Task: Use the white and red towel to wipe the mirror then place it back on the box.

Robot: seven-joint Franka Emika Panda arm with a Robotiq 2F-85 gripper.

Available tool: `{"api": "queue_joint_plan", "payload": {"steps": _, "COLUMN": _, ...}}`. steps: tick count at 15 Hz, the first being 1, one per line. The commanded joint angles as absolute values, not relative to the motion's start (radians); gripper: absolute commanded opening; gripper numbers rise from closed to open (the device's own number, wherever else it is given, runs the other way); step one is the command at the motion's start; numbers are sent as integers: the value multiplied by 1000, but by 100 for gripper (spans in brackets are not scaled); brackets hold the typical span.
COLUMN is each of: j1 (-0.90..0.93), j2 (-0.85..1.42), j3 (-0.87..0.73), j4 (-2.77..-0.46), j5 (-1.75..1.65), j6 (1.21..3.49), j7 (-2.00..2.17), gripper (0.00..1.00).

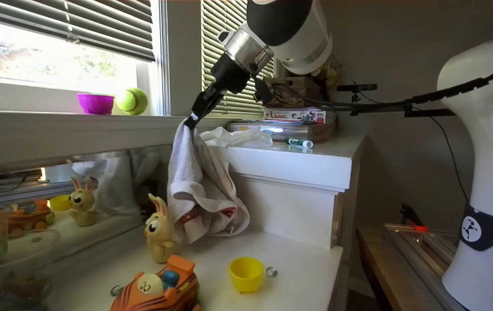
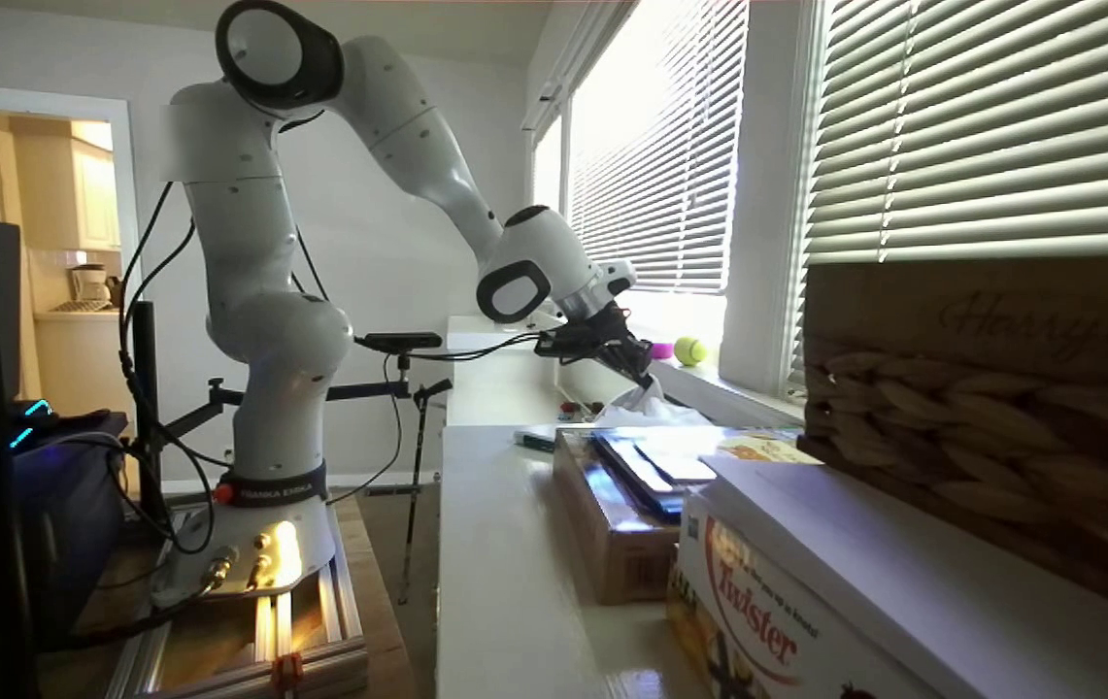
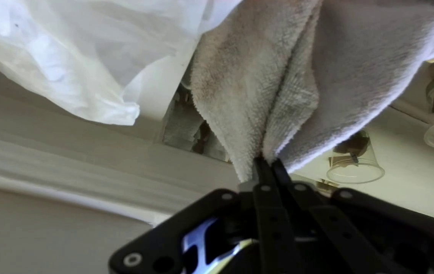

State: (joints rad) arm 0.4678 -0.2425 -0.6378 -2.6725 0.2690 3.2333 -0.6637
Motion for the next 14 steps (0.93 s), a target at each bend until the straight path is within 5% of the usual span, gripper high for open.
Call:
{"api": "queue_joint_plan", "payload": {"steps": 1, "j1": 581, "j2": -232, "j3": -749, "j4": -2686, "j5": 281, "j6": 3300, "j7": -673, "gripper": 1}}
{"api": "queue_joint_plan", "payload": {"steps": 9, "j1": 786, "j2": -244, "j3": -984, "j4": -2691, "j5": 270, "j6": 3305, "j7": -669, "gripper": 1}}
{"api": "queue_joint_plan", "payload": {"steps": 14, "j1": 770, "j2": -235, "j3": -970, "j4": -2691, "j5": 269, "j6": 3286, "j7": -664, "gripper": 3}}
